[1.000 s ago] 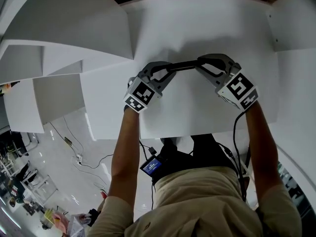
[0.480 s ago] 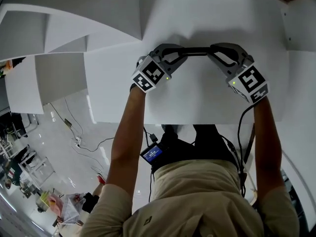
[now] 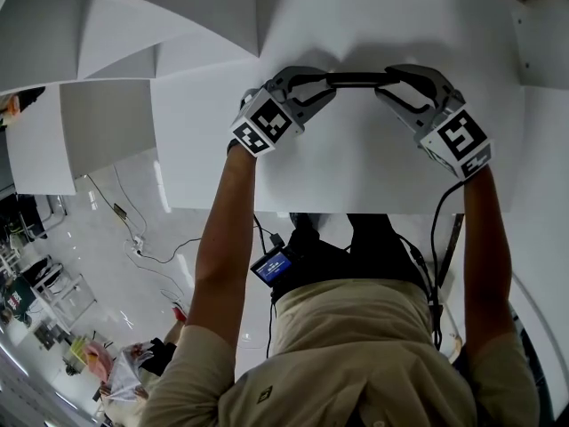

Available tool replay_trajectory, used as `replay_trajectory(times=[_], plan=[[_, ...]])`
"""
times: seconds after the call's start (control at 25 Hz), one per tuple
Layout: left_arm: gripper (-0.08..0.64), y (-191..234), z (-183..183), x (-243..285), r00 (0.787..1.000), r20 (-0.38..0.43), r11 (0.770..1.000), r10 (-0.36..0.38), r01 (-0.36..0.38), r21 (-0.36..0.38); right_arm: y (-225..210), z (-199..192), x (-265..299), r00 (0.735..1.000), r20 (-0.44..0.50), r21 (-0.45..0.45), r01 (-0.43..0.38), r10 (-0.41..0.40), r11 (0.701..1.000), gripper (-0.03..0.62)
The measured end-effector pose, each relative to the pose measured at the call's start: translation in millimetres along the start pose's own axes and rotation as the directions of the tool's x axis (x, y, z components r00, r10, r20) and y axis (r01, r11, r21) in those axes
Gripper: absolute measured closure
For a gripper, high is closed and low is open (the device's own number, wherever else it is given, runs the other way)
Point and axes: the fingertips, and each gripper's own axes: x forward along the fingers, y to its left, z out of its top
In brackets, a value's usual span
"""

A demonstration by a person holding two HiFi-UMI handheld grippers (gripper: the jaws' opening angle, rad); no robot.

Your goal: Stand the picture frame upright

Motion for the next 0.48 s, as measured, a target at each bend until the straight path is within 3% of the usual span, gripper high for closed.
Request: replay_trajectory(times=[0.48], plan=[[0.474,-4,-6,-41,0.999,-0.014,0.999,0.043,-0.042,0.009,9,-3,-1,0.999,-0.035,0.010,0.027,-0.027,1.000,0.403]])
